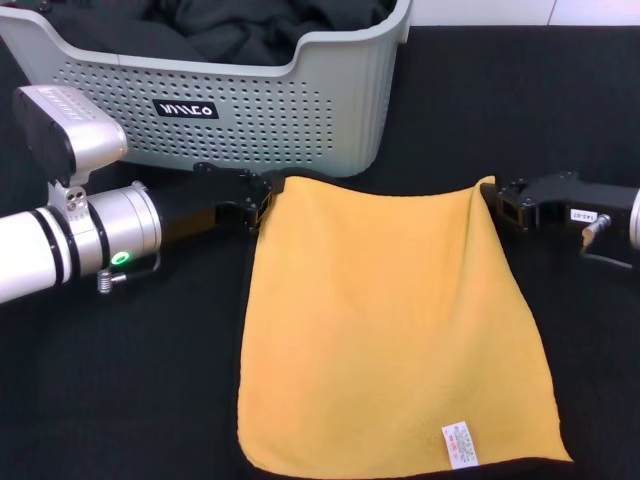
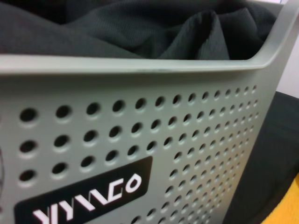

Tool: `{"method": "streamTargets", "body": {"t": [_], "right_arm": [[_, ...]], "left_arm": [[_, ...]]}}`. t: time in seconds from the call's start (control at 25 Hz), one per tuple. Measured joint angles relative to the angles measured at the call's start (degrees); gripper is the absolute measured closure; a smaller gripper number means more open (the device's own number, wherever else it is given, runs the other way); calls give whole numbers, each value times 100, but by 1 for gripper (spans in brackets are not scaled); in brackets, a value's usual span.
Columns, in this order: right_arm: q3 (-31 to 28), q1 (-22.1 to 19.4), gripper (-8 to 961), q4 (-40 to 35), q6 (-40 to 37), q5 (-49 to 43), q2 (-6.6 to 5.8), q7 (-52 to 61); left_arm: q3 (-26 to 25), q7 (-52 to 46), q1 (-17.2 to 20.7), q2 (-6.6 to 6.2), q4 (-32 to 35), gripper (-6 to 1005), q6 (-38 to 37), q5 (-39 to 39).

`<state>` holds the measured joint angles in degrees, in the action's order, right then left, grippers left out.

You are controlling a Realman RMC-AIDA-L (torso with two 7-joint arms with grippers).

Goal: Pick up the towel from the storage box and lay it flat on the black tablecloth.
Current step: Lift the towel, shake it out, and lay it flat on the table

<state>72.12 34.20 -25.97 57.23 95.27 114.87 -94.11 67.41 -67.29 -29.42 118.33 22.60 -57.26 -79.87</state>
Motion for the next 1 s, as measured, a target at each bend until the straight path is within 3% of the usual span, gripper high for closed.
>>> {"method": "streamTargets", "body": {"t": [0.32, 0.68, 1.0], "right_arm": [[-8, 13, 853, -48, -34, -198, 16, 391], [-6, 42, 845, -100, -105, -342, -62, 732], [-22, 230, 838, -605, -463, -1243, -18, 1503]], "left_arm": [[-213, 293, 75, 40, -34, 941, 28, 229], [-281, 433, 77, 91, -54, 939, 32, 200], [-282, 489, 77, 129, -54, 937, 32, 199]]}}
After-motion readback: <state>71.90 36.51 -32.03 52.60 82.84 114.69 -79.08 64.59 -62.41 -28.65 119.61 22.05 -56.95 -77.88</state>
